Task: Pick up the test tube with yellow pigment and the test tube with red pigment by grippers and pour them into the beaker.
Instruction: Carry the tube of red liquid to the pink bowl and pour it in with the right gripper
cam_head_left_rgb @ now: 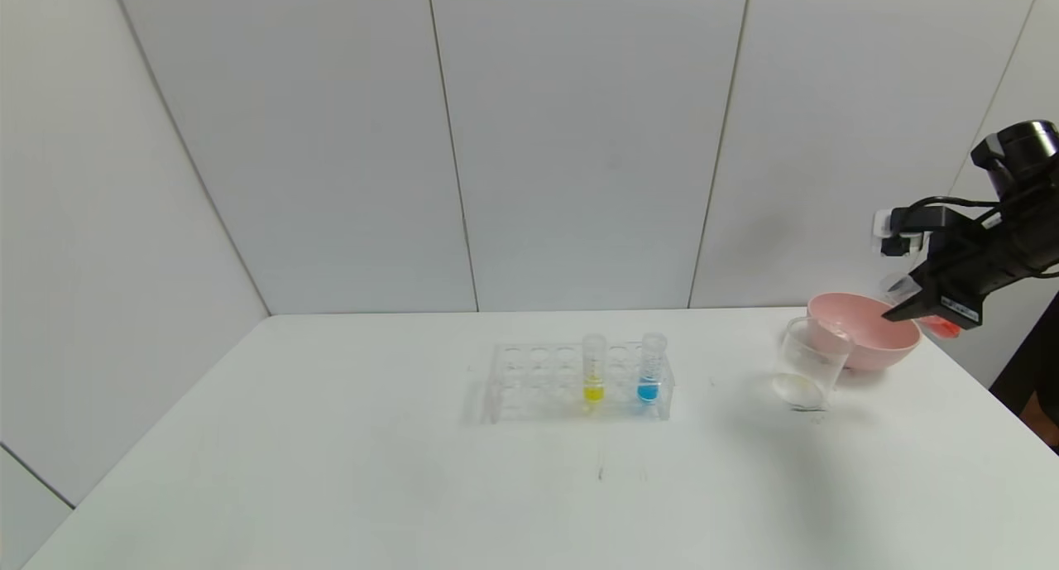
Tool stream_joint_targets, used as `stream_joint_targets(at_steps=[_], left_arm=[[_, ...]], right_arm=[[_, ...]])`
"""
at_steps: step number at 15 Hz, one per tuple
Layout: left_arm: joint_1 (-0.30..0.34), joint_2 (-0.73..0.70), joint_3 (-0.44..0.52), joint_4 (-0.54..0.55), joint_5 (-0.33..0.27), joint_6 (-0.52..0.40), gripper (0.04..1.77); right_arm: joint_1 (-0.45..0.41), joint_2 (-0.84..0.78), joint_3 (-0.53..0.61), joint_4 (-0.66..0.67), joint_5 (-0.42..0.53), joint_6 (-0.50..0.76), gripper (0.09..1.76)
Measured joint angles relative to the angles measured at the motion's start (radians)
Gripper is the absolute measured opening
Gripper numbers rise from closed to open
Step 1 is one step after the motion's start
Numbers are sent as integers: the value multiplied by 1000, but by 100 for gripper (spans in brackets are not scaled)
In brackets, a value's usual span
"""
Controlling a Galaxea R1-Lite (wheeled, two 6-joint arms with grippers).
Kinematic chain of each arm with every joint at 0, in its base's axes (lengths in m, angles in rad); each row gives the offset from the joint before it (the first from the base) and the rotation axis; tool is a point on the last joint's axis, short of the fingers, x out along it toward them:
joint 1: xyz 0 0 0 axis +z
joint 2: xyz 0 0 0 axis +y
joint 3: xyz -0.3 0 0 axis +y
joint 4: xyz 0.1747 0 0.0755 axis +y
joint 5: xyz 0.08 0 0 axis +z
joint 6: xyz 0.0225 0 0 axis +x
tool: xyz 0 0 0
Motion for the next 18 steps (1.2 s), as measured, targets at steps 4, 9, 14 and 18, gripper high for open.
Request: stream_joint_targets(at_steps=[4,9,14,18], left_arm=[[0,0,0,0,0,0,172],[0,0,0,0,0,0,172],[0,0,0,0,0,0,172],[0,0,0,0,0,0,172]], right_arm=[[52,24,-33,4,-86,-21,56],[107,34,-39,-11,-162,-18,56],[129,42,-39,5,-180,-19,56],[153,44,-39,15,-272,-22,56]])
